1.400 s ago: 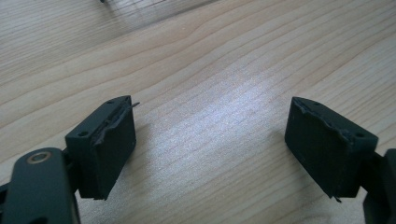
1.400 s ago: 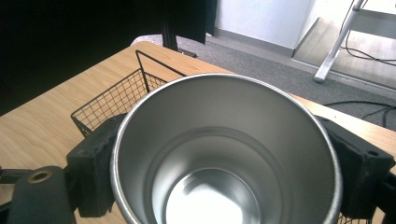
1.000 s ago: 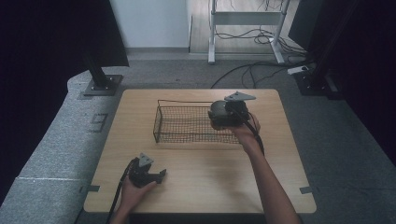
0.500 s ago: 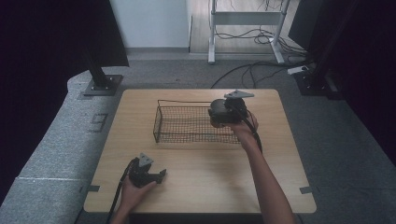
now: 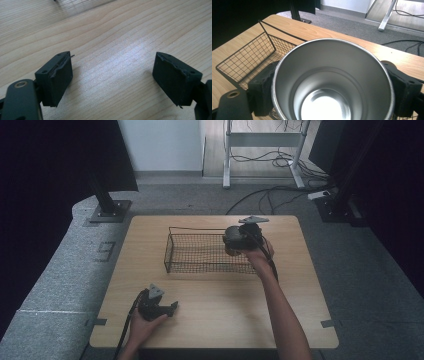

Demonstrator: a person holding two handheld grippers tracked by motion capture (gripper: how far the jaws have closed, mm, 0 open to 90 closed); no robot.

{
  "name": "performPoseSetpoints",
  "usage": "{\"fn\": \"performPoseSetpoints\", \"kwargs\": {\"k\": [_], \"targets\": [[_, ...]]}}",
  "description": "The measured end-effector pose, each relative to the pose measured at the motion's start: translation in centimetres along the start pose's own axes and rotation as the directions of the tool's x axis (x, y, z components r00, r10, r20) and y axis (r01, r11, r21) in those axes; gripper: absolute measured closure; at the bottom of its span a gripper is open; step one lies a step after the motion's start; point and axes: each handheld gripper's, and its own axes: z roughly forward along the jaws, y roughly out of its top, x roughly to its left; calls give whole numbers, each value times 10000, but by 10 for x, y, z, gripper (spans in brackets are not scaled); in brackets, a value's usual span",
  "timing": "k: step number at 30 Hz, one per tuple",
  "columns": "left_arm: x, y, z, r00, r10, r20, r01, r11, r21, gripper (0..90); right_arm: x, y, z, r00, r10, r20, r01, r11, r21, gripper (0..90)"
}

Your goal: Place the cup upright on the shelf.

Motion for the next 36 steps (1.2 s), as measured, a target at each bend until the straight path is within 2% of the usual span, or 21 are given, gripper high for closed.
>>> {"fn": "performPoseSetpoints", "kwargs": {"k": [18,36], "targets": [[0,0,0,10000,-1,8,1,10000,14,163,-2,5,27,9999,140,54,-142,9993,335,132],[0,0,0,10000,7,4,-7,10000,19,163,-6,-9,46,9992,364,165,-377,9957,844,131]]}}
